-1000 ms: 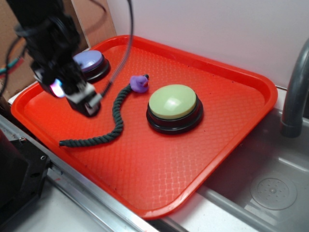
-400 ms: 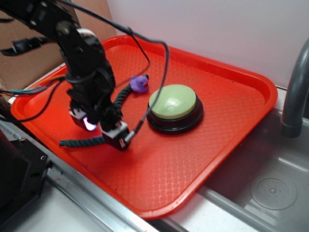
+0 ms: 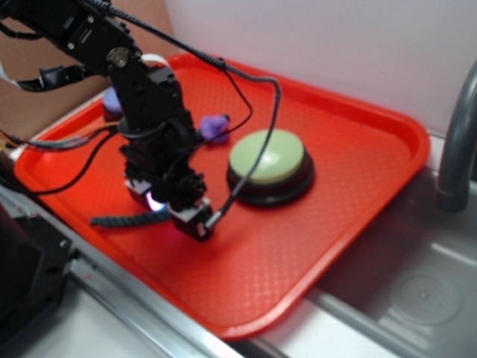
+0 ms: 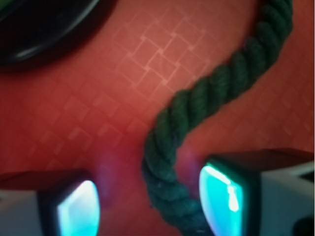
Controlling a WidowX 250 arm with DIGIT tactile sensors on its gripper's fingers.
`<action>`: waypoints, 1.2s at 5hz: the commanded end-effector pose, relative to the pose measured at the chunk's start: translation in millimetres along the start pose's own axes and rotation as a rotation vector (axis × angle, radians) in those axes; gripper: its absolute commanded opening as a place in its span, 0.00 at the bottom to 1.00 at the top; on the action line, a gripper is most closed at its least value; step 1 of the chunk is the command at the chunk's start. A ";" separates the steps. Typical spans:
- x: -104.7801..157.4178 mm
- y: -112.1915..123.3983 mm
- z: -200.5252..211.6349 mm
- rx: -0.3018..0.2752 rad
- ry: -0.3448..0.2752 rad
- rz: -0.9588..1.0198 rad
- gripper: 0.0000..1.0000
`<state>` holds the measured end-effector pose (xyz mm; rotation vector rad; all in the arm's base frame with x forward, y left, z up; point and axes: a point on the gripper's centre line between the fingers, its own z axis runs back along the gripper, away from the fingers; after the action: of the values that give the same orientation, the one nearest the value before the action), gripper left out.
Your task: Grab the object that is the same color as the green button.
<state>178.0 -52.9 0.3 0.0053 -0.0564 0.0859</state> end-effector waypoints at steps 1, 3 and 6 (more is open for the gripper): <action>1.7 3.9 8.2 -0.017 -0.013 0.036 0.00; 25.5 22.1 67.1 -0.003 0.035 0.076 0.00; 56.8 79.0 192.0 -0.122 -0.125 0.277 0.00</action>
<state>217.1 23.8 180.6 -0.1232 -0.1266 0.3641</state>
